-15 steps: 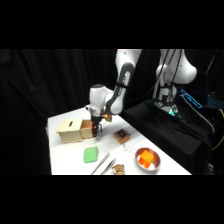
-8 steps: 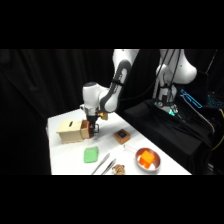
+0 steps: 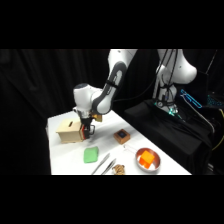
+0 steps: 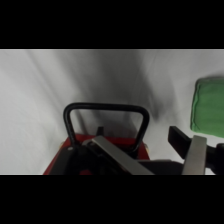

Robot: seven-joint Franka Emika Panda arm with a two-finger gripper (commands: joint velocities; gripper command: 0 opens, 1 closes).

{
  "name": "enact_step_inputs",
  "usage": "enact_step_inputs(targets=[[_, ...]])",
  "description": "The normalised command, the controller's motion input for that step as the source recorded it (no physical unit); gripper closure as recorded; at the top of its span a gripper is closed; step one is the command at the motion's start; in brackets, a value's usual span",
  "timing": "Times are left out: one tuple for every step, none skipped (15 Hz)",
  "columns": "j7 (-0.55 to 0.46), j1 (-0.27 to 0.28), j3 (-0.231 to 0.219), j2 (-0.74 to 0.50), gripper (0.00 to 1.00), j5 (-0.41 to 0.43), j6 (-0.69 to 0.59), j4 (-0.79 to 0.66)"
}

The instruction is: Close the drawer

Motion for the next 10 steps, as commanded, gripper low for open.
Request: enact_step_inputs(targets=[[0.05,0.021,-0.031,0.18,0.0,-0.125,-0.25,0.47],[0.04,0.013,-0.026,0.16,0.0,-0.12,-0.24,0.45],[0.05,0.014,-0.03,0.14,0.0,-0.123,-0.23,0.42],[0.04,0.005,-0.024,0.13,0.0,-0.119,-0.21,0.4],[0.03,-0.006,-0.017,0.12,0.0,-0.114,-0.21,0.38],[0.02,-0.013,-0.013,0.12,0.0,-0.11,-0.19,0.36],[0.01,-0.025,0.003,0.07,0.0,-0.096,-0.2,0.3],[0.0,-0.018,0.003,0.01,0.0,-0.1,-0.17,0.21],[-0.01,-0.017,0.012,-0.06,0.0,-0.094,-0.14,0.12],[-0.02,-0.012,0.018,-0.15,0.0,-0.09,-0.14,0.02]])
